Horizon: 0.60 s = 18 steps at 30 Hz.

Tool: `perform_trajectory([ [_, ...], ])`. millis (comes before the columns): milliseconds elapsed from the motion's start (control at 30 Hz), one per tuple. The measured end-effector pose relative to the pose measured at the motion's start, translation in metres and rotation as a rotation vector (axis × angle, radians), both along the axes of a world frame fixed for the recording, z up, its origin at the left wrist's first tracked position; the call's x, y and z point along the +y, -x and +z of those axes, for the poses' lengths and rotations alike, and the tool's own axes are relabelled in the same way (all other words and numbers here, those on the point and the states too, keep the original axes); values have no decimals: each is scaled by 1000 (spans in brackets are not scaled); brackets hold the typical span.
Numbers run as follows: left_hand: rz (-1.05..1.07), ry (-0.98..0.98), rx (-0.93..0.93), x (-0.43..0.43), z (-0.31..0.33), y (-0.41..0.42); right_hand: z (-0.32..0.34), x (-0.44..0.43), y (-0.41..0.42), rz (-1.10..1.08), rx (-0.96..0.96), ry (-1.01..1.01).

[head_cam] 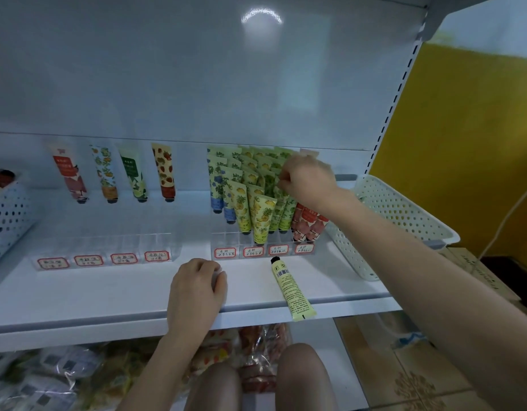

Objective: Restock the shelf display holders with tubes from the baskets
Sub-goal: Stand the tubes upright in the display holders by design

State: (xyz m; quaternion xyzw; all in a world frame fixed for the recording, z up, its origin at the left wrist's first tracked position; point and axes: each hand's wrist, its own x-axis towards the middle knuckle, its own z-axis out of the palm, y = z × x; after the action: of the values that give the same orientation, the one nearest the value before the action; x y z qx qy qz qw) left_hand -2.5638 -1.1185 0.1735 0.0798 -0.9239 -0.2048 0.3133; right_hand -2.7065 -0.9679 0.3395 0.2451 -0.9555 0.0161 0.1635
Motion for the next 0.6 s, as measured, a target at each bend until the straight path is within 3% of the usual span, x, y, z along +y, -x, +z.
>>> perform_trajectory([
  [133,-9,-13,12,0,0,-1,3,5,-7,30,-48,75],
  [600,-9,-38,-15,0,-1,0,3,-7,-10,62,-28,37],
])
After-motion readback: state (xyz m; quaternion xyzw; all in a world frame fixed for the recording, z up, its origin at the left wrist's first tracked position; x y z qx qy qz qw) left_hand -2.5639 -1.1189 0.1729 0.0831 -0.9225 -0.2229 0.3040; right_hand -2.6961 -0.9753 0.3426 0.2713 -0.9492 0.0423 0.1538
